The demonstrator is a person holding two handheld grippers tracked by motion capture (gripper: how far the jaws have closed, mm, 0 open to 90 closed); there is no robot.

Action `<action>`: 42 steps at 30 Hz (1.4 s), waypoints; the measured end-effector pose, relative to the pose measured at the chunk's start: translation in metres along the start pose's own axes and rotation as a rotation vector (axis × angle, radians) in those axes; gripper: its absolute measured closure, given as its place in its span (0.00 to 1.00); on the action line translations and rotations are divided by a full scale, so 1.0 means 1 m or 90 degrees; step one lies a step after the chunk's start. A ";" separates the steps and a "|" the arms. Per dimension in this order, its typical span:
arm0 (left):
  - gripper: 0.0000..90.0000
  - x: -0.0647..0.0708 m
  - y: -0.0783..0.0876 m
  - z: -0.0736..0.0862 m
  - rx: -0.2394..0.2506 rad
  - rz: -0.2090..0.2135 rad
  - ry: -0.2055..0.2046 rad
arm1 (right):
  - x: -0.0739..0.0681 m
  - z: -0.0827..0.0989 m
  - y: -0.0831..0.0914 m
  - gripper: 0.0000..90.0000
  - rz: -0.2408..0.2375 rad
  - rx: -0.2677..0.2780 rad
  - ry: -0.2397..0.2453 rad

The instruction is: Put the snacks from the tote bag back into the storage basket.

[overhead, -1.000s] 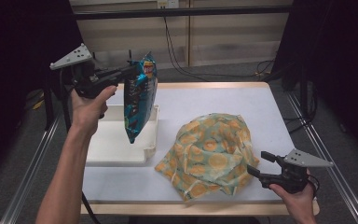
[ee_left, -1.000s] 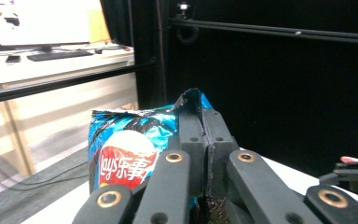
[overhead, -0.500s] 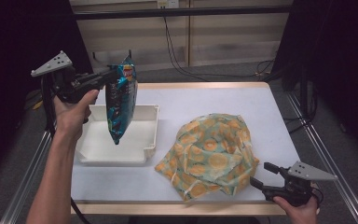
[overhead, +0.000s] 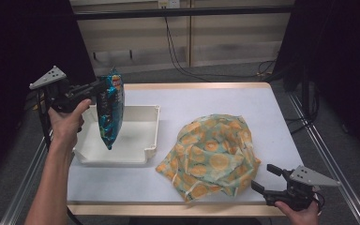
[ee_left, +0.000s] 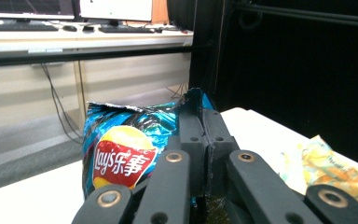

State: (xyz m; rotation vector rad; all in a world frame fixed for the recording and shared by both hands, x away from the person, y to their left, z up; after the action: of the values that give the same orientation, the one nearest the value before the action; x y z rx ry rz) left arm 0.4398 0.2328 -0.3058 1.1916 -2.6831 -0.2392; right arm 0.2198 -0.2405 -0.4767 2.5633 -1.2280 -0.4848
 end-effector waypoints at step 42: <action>0.99 -0.009 -0.087 0.040 -0.025 0.010 0.059 | 0.004 0.002 -0.002 0.19 -0.007 -0.009 0.004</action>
State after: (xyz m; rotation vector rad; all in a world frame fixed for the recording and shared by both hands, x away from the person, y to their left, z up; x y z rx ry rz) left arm 0.4983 0.1850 -0.3654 1.1398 -2.5947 -0.2275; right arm 0.2227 -0.2426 -0.4800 2.5585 -1.2045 -0.4849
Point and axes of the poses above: each handheld gripper's, and its own axes: y roughly backward along the jaws, z roughly out of its underside, x roughly to its right, the point moved 8 cm from there along -y, roughly forward along the jaws, and after that the axes turned 3 degrees about -z, right-handed, at the moved point
